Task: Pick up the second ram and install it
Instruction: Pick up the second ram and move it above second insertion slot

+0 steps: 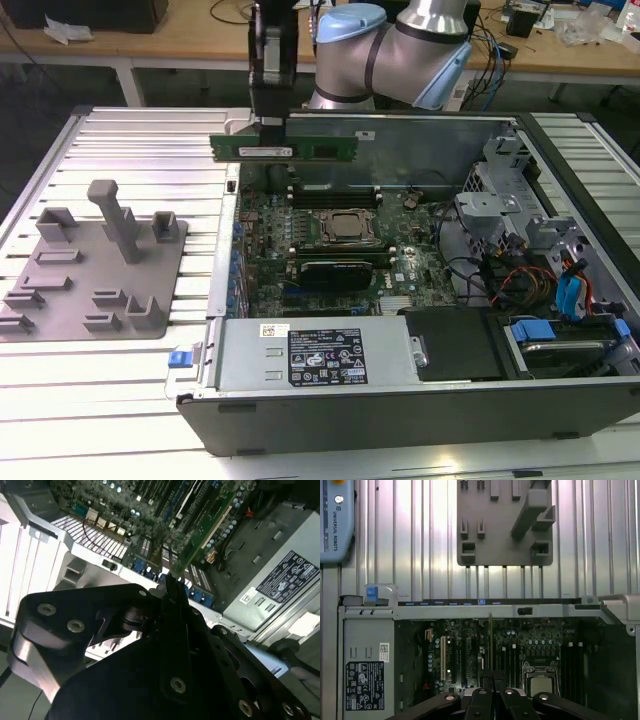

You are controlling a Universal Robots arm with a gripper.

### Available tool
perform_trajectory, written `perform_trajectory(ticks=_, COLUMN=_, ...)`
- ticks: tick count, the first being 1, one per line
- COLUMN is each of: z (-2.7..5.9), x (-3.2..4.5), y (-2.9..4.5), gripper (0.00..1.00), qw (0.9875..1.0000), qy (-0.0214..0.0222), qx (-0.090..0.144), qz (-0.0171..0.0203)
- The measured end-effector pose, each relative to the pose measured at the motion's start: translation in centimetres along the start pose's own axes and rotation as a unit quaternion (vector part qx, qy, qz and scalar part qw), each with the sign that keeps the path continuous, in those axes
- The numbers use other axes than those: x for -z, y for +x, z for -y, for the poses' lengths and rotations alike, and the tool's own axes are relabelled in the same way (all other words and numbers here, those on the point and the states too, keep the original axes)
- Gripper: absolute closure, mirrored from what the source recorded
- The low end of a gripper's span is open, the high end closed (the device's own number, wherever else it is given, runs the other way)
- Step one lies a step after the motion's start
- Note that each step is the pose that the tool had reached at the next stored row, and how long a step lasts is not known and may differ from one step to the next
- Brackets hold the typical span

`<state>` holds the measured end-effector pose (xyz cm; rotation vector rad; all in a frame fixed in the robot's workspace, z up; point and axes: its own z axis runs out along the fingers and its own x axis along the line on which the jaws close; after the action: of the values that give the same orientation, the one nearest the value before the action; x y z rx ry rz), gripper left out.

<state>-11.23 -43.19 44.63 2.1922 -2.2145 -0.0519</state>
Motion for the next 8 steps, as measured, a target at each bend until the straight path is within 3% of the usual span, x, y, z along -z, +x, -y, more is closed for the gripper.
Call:
perform_trajectory(ticks=5, z=2.39, x=-0.51, y=-0.03, gripper=0.91, qw=1.0, qy=0.0, qx=0.0, qz=0.0)
perform_trajectory(ticks=8, z=3.17, x=-0.85, y=-0.04, gripper=0.91, qw=1.0, qy=0.0, qx=0.0, qz=0.0)
